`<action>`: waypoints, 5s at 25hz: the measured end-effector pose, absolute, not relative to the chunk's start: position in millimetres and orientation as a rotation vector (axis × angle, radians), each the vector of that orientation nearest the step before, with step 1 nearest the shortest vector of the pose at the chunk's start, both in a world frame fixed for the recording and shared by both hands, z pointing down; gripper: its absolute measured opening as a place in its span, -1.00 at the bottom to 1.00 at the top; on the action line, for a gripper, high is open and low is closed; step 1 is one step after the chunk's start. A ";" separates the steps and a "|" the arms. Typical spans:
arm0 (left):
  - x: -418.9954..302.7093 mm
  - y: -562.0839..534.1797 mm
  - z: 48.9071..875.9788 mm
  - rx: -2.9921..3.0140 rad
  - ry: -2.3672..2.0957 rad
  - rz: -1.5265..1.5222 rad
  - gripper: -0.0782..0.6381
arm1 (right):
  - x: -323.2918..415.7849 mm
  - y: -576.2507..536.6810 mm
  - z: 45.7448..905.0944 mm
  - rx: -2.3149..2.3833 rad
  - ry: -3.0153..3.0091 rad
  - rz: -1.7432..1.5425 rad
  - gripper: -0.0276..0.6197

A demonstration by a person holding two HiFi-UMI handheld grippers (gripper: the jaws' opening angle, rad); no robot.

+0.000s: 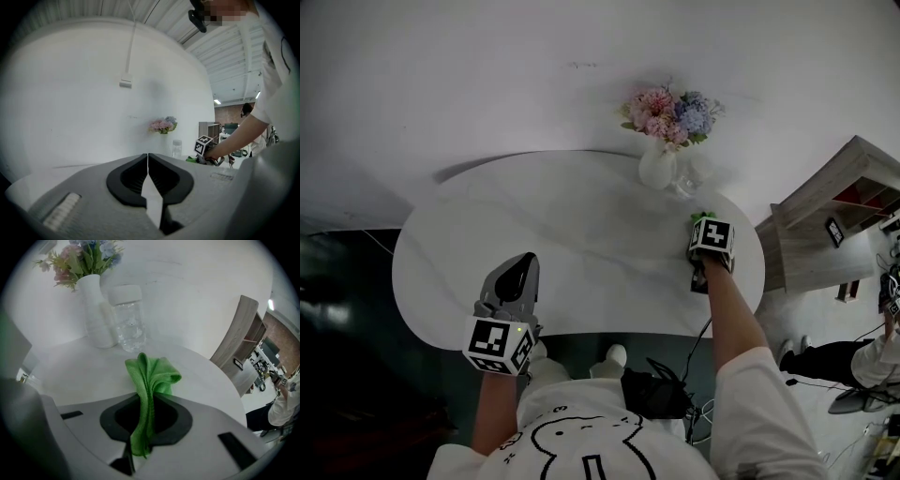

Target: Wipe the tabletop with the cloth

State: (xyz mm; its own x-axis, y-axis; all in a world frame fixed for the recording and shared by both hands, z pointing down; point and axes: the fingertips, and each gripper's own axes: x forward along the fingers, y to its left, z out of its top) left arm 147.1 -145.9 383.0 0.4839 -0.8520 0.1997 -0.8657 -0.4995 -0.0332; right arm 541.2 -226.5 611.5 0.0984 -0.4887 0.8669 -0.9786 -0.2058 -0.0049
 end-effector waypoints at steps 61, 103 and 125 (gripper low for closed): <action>-83.4 -165.0 391.4 2.475 -1.662 0.186 -0.72 | 307.2 -266.8 608.8 1.629 -1.475 0.958 -0.79; -221.6 -170.0 409.1 2.404 -1.710 0.074 -0.72 | 123.9 -280.0 607.8 1.488 -1.602 0.880 -0.79; -274.3 -155.4 422.1 2.304 -1.782 0.017 -0.72 | 30.3 -277.7 607.7 1.362 -1.640 0.819 -0.79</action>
State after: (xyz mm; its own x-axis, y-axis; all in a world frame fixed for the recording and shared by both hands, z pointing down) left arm -274.3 -155.4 422.1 0.2609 -0.9540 0.1477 -0.9566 -0.2349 0.1727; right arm 30.3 -277.7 607.7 -0.0656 -0.4372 0.8970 -0.9798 0.1986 0.0251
